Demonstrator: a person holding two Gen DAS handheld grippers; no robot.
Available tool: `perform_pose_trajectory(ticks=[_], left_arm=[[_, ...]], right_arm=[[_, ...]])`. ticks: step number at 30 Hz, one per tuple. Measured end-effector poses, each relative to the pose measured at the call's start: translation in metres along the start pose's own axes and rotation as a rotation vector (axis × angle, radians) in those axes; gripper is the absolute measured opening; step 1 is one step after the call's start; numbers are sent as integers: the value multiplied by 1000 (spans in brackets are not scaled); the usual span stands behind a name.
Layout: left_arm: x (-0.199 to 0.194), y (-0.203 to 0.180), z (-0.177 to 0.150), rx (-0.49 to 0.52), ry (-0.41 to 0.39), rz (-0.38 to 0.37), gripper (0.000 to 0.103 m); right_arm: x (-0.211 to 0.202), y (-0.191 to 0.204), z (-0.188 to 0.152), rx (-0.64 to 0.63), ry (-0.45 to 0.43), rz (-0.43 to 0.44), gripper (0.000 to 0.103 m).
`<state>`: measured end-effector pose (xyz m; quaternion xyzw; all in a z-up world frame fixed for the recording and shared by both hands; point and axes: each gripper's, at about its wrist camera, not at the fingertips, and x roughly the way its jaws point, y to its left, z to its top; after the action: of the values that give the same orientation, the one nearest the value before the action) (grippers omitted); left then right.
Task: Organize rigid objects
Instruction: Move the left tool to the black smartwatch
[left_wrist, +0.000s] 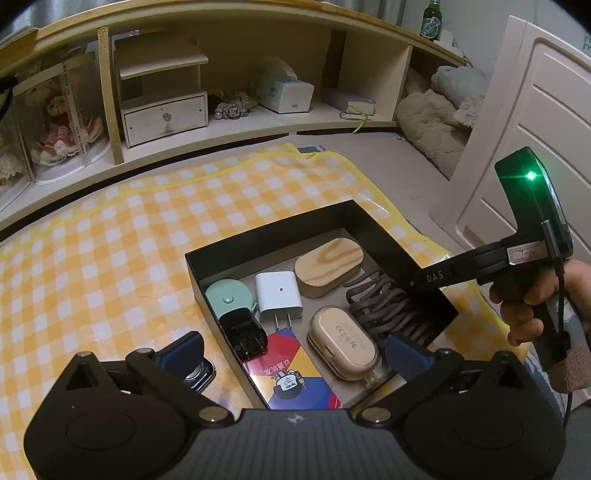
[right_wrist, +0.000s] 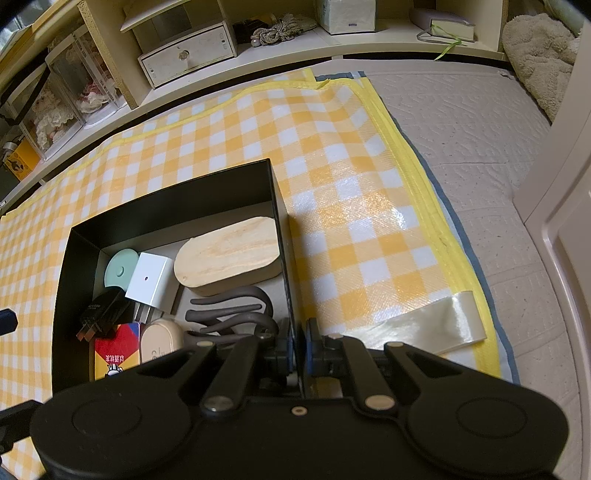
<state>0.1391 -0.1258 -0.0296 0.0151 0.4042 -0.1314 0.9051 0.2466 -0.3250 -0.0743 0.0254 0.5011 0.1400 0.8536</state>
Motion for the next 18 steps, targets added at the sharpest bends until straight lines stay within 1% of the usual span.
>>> perform_pose_trajectory(ticks=[11,18], left_arm=[[-18,15,-7,-5,-48,-4,103],[-23,37,-18,43,-19,16,103]], right_arm=[[0,0,0,0,0,0,7],[0,-1,0,-4,3,-5,7]])
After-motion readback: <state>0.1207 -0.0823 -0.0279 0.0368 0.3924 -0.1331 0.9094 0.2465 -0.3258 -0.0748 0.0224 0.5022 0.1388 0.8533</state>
